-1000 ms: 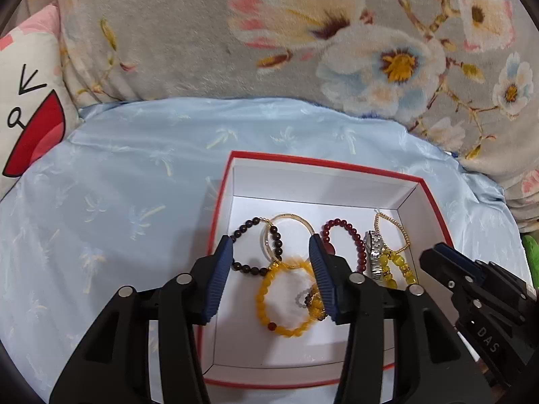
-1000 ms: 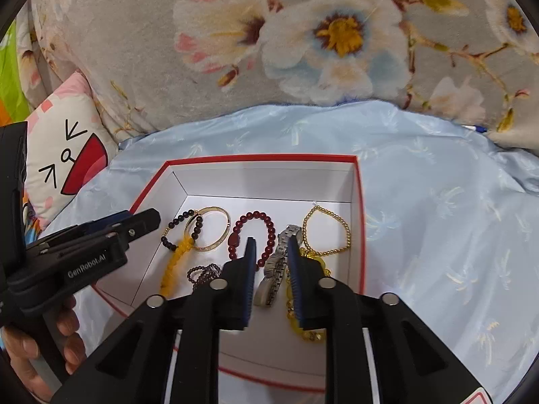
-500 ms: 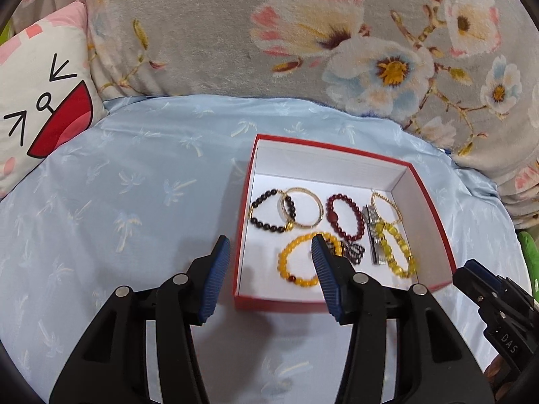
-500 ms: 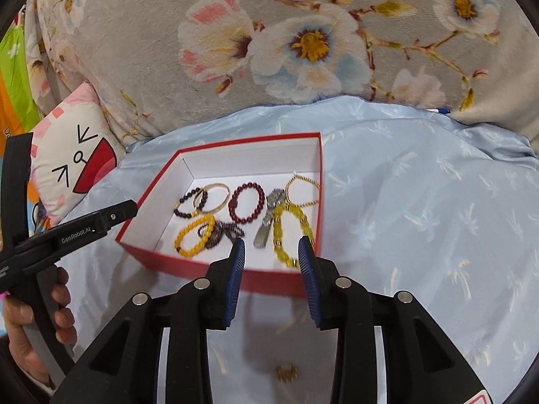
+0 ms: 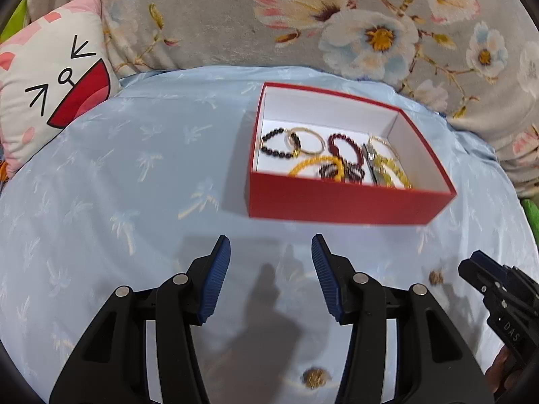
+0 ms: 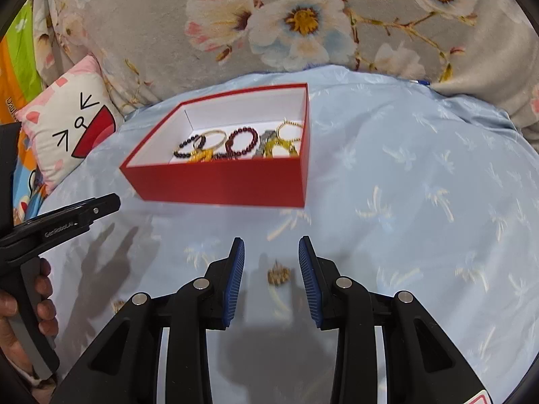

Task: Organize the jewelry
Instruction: 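Move both open tools back toward the gold flower charms on the sheet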

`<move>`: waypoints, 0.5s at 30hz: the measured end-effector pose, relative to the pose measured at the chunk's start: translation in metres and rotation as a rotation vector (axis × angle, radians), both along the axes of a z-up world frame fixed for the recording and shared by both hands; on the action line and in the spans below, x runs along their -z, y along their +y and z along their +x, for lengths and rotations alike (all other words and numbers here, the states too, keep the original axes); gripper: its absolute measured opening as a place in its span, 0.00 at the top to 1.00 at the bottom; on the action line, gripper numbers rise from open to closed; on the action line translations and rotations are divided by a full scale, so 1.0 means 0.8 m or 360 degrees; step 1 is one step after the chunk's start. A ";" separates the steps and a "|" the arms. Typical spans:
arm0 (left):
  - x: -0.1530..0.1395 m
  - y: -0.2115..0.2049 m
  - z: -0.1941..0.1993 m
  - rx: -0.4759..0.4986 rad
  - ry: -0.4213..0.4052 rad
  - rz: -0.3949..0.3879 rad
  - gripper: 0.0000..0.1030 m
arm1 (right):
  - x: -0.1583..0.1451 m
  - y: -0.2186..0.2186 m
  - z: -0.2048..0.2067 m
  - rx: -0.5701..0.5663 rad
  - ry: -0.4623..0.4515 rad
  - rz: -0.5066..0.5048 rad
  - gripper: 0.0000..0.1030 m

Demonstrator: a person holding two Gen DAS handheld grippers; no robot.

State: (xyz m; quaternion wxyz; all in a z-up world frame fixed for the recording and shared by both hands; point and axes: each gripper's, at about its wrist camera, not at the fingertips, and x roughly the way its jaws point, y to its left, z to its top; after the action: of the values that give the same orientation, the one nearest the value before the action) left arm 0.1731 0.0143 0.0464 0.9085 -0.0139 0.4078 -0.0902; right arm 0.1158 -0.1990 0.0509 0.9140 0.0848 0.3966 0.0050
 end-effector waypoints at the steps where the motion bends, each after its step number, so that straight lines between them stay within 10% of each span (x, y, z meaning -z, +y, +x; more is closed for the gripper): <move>1: 0.004 0.001 -0.009 0.0008 -0.0001 0.0015 0.52 | 0.004 0.000 -0.006 0.0001 0.0011 0.0009 0.67; 15: 0.043 -0.015 -0.085 0.0080 0.0064 0.0073 0.50 | 0.033 0.004 -0.043 0.0036 0.0066 0.0028 0.67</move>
State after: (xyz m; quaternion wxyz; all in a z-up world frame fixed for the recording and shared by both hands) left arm 0.1051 0.0020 0.0117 0.8976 0.0155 0.4282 -0.1033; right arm 0.0811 -0.1957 0.0242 0.9049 0.0975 0.4144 -0.0035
